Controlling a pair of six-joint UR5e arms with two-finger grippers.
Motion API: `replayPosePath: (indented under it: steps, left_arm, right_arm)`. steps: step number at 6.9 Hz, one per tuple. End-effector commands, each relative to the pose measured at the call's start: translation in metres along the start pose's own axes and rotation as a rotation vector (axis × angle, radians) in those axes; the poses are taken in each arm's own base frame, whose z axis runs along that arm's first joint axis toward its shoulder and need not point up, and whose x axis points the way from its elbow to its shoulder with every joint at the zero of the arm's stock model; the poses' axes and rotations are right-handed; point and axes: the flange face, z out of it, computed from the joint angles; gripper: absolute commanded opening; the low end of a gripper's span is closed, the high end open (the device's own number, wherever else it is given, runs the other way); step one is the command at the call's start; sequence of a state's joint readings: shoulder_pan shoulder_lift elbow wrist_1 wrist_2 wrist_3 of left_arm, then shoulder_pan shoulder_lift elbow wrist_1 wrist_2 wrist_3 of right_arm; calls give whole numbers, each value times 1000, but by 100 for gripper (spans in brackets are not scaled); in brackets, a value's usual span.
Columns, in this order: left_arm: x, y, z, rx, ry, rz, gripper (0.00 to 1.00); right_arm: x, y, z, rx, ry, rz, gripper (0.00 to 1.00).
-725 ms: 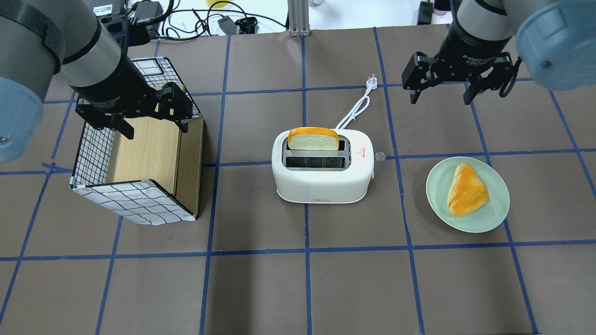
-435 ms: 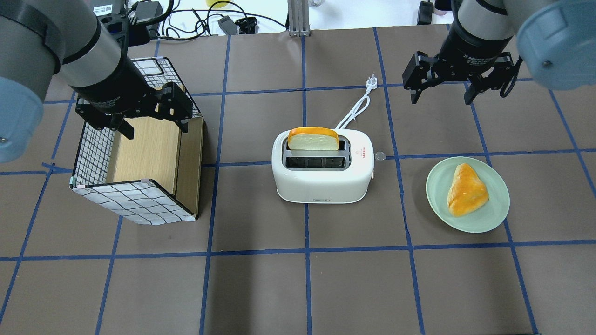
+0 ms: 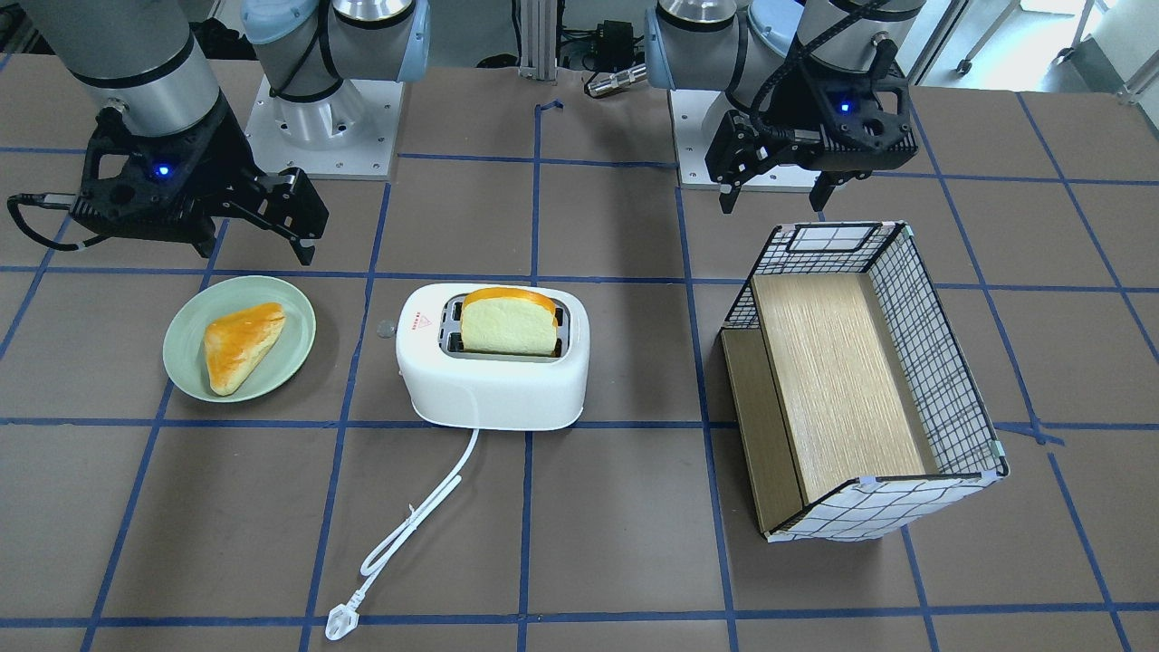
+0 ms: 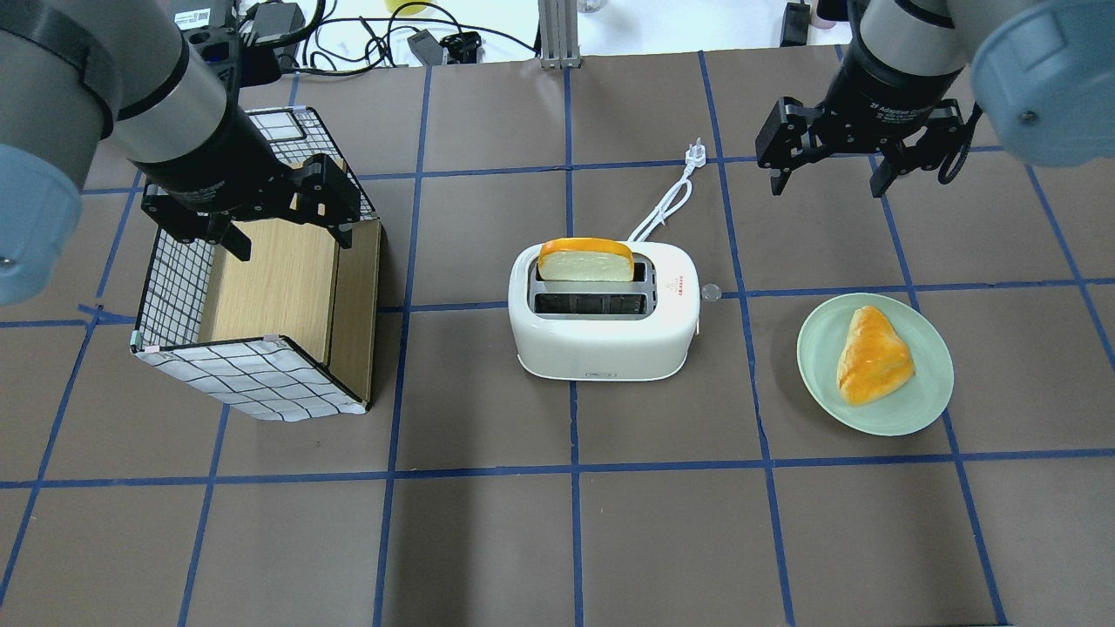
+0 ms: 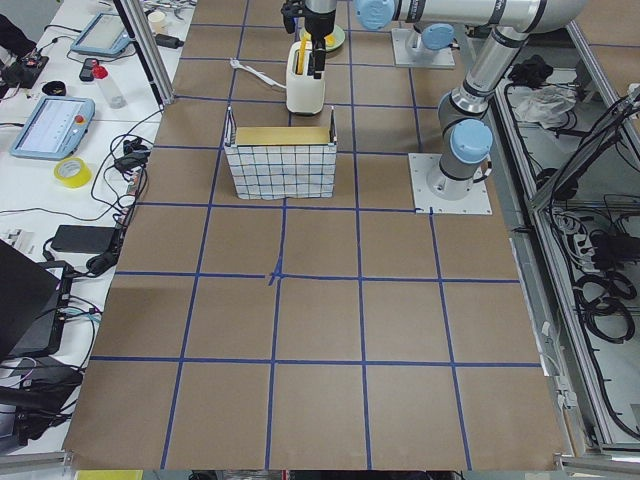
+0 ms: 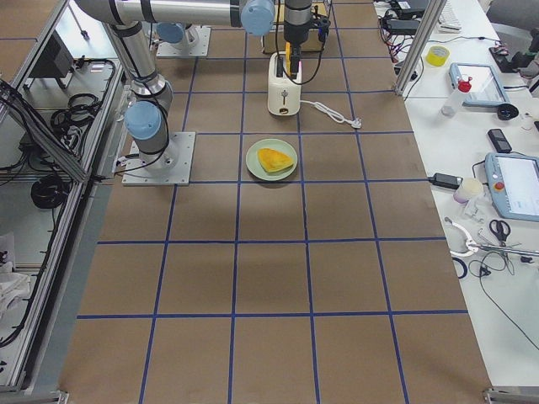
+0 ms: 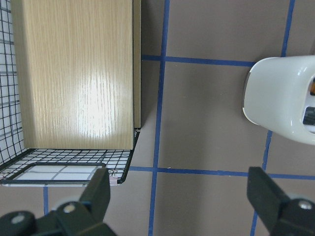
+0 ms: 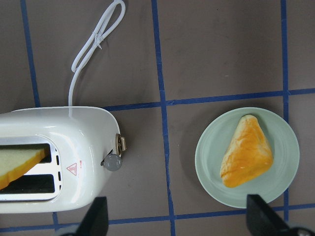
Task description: Press toaster with right arm
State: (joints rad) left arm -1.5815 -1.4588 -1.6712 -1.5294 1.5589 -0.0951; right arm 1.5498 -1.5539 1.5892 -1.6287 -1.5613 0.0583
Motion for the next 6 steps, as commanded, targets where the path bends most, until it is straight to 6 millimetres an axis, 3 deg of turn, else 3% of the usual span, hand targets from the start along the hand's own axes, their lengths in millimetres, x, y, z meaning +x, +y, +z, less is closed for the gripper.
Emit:
replayPosePath:
  steps: [1, 5, 6]
  left_arm:
    - [0, 0, 0, -1, -1, 0, 100]
    - [0, 0, 0, -1, 0, 0, 100]
    - [0, 1, 0, 1, -1, 0, 100]
  right_arm:
    - [0, 0, 0, -4, -3, 1, 100]
    - [1, 1, 3, -18, 4, 1, 99]
    - [2, 2, 6, -25, 5, 2, 92]
